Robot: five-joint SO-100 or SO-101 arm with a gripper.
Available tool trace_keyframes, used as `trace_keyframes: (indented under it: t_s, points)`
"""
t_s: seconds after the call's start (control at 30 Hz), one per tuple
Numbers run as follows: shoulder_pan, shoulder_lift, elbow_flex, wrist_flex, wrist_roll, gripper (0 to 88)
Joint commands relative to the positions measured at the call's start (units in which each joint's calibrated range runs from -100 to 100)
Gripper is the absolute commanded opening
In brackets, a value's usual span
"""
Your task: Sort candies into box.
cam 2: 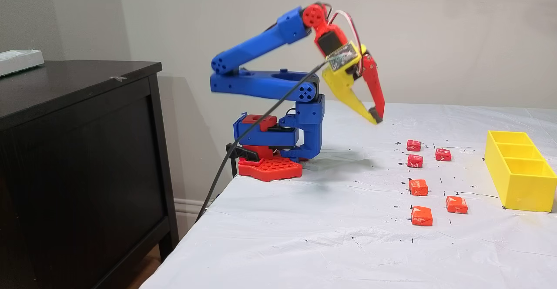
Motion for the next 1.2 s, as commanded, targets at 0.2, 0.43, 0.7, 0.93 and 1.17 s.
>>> trace_keyframes:
  t_s: [0.2, 0.43, 0.7, 0.93, 1.17]
  points:
    - [-8.62, 15.60, -15.88, -2.93, -3.81, 0.0]
    - [-13.60, 23.32, -18.25, -3.18, -6.11, 0.1]
    - [-16.04, 32.82, -22.80, -5.06, -7.77, 0.1]
    - [-17.31, 37.91, -25.44, -6.13, -8.89, 1.9]
    - [-18.67, 39.18, -24.89, -8.25, -8.06, 8.0]
